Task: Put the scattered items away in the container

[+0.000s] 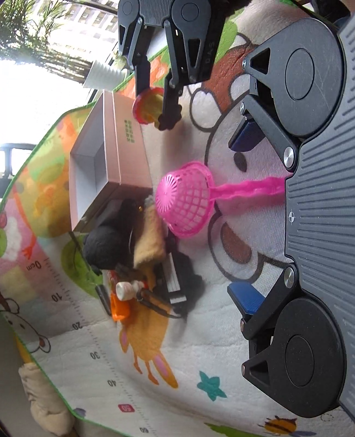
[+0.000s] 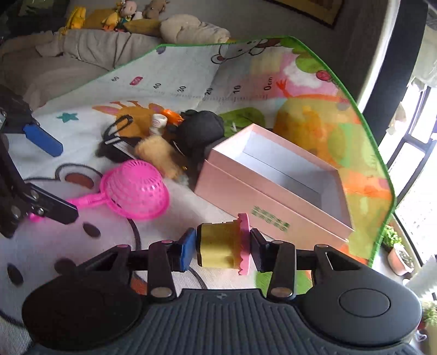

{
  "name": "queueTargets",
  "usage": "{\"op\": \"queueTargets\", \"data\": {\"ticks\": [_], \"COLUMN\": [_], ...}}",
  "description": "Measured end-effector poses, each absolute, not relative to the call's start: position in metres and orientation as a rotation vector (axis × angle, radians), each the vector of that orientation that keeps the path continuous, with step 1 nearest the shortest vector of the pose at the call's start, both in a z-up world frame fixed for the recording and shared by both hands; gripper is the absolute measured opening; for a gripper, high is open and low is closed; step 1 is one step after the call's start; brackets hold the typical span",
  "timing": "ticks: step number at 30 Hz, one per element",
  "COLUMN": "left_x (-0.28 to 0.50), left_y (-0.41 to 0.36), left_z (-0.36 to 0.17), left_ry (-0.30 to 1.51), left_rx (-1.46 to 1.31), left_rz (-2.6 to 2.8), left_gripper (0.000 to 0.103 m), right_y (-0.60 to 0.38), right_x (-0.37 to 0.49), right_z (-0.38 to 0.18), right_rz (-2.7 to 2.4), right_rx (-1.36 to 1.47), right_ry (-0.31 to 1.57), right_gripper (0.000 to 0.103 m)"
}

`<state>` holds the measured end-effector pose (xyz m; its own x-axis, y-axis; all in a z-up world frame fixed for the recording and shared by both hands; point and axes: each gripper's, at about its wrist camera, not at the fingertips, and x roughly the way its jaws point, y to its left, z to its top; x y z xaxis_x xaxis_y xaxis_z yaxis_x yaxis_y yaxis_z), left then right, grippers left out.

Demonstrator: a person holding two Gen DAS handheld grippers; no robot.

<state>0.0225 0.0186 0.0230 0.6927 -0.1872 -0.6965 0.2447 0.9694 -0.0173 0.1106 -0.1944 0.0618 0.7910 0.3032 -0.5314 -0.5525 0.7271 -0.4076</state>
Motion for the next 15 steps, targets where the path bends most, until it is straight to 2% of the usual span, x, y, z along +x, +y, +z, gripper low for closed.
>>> {"op": "queueTargets", "data": {"ticks": [6, 11, 15], "left_x": [0.010, 0.005, 0.004], "left_y": [0.002, 0.003, 0.012], "left_z": [0.016, 0.017, 0.017], "left_ry": [0.796, 0.794, 0.795], "left_rx": [0.062, 0.059, 0.045], "left_rz": [-0.341, -0.319, -0.282], "left_gripper": [0.103, 0.103, 0.103], "right_y": [-0.197, -0.196, -0.206], "right_x": [0.079, 0.066, 0.067], "right_z": [0.044, 0.058, 0.064], "right_rz": [0.391, 0.542, 0.500], "right_rx": [-0.782, -0.602, -0.482], "right_ry": [0.375, 0.414, 0.408], "right_gripper": [0.044, 0.061, 0.084]}}
